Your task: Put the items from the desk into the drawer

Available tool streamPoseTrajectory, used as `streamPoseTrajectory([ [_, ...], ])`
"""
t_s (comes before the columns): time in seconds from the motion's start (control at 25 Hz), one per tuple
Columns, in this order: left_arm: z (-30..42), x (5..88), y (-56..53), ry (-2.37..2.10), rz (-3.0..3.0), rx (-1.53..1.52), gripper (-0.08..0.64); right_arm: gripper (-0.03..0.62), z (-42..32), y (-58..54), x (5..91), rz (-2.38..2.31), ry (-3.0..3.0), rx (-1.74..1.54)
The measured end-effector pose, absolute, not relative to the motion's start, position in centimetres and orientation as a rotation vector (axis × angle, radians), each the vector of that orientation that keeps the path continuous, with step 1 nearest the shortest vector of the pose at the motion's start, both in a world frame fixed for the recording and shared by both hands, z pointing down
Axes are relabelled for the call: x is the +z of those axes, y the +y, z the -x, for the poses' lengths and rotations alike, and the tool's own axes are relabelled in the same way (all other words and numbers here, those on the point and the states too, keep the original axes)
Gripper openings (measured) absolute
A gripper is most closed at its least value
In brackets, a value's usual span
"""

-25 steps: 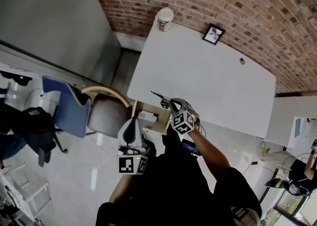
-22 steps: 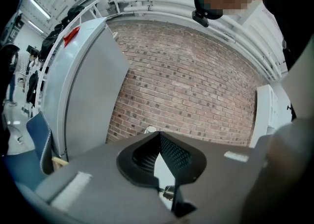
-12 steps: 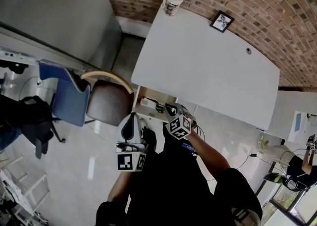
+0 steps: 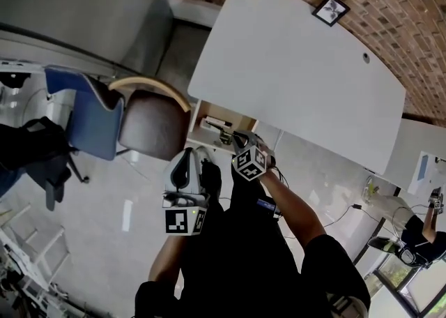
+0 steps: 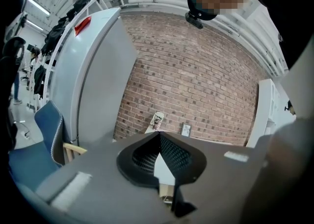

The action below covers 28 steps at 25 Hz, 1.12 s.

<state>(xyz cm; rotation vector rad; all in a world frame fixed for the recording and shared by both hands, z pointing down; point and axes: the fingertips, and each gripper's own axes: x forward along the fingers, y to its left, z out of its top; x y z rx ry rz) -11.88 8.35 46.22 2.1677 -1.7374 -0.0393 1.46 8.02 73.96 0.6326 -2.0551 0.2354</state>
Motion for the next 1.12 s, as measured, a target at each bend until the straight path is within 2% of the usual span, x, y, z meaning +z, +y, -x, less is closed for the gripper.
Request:
streamPoseTrajectory([
  [0.48, 11.6, 50.9, 5.8, -1.711, -2.165, 0.016, 0.02, 0.018, -1.5, 7.4, 84.9, -0.551, -1.933, 0.288],
  [1.12, 12.3, 56.8, 4.9, -1.693, -2.084, 0.065, 0.02, 0.018, -2.2, 5.8, 94.4, -0.476, -1.871, 0.268],
])
